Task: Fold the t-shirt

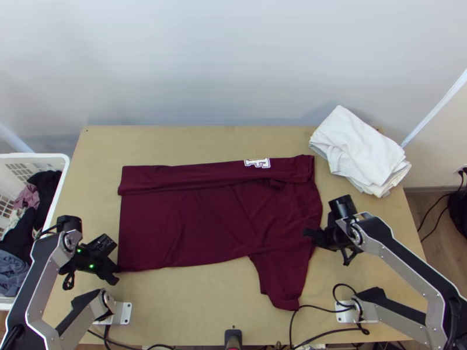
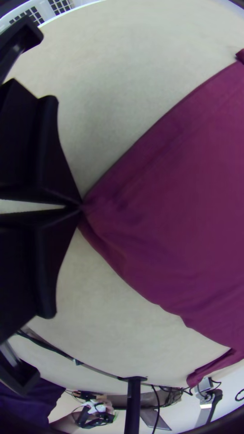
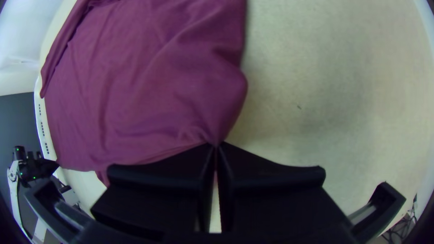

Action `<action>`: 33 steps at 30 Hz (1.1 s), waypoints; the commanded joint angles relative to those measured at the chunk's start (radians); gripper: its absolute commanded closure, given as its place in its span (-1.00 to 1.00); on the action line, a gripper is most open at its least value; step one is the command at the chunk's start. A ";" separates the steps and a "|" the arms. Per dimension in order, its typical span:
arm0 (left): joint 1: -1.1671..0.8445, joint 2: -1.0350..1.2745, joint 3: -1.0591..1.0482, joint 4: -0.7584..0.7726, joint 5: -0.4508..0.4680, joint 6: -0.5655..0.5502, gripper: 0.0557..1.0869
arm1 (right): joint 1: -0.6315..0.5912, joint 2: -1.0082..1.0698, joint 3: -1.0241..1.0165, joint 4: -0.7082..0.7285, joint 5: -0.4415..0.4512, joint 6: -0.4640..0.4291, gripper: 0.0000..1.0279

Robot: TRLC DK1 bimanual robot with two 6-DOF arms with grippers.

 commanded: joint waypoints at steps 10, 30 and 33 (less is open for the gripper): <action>0.156 0.006 0.024 0.011 0.050 0.143 0.92 | -0.034 -0.079 -0.020 -0.012 0.046 -0.072 0.94; -0.046 0.069 0.300 0.154 0.217 -0.304 0.92 | 0.003 -0.061 0.218 -0.016 0.068 -0.059 0.94; -0.063 0.103 0.339 0.171 0.219 -0.333 0.92 | -0.013 -0.016 0.272 -0.007 0.068 -0.073 0.94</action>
